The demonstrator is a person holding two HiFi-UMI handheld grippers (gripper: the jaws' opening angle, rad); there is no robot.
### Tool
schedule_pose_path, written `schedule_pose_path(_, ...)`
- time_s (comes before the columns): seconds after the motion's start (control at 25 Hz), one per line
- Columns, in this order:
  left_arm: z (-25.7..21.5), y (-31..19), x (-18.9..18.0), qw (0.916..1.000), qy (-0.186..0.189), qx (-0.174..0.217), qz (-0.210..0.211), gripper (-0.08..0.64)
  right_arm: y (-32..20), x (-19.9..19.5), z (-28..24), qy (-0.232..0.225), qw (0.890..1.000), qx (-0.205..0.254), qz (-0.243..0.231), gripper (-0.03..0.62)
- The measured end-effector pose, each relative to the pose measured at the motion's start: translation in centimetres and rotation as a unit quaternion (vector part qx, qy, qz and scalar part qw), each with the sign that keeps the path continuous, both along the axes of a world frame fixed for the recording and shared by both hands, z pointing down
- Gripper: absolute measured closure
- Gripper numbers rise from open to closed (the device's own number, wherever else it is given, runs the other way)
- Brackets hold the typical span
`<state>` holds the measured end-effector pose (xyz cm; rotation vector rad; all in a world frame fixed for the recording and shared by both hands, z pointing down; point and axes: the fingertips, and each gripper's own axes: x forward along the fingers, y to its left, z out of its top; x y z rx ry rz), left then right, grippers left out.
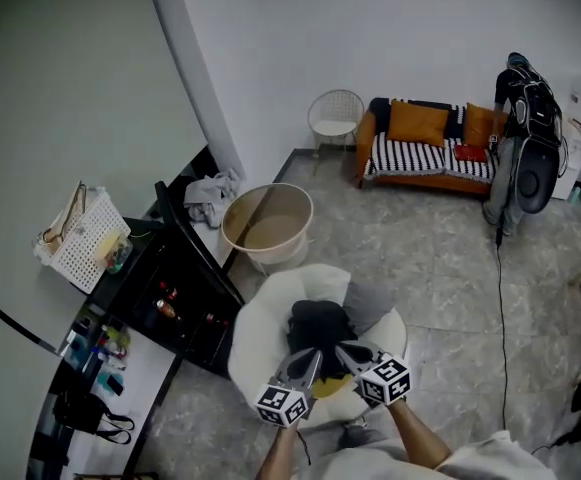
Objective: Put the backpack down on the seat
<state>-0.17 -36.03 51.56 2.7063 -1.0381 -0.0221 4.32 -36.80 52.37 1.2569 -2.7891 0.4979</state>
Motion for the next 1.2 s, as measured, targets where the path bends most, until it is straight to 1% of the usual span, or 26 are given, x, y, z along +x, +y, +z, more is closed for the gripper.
schedule_pose_path(0.2, 0.8, 5.9, -2.3, 1.0000, 0.002, -0.009, -0.001, 0.528, 6.0, -1.8, 1.2, 0.002, 1.000, -0.014, 0.007, 0.565)
schedule_pose_path(0.36, 1.1, 10.4, -3.9, 0.9999, 0.005, -0.010, 0.003, 0.528, 10.8, -3.7, 1.2, 0.006, 1.000, -0.008, 0.008, 0.565)
schedule_pose_path(0.52, 1.3, 14.8, -4.6, 0.9999, 0.008, -0.008, 0.010, 0.528, 15.3, -4.9, 1.3, 0.012, 1.000, -0.005, 0.011, 0.565)
schedule_pose_path(0.8, 1.2, 21.4, -4.7, 0.9997, 0.012, -0.005, 0.021, 0.528, 21.4, -5.5, 0.7, 0.026, 1.000, 0.002, 0.013, 0.565)
schedule_pose_path(1.04, 0.5, 25.5, -4.7, 0.9996, 0.019, 0.001, 0.020, 0.528, 25.4, -5.4, 0.0, 0.031, 0.999, 0.012, 0.013, 0.565)
schedule_pose_path(1.2, 0.6, 27.9, -4.3, 0.9996, 0.014, 0.004, 0.023, 0.528, 27.8, -5.2, 0.1, 0.031, 0.999, 0.012, 0.012, 0.565)
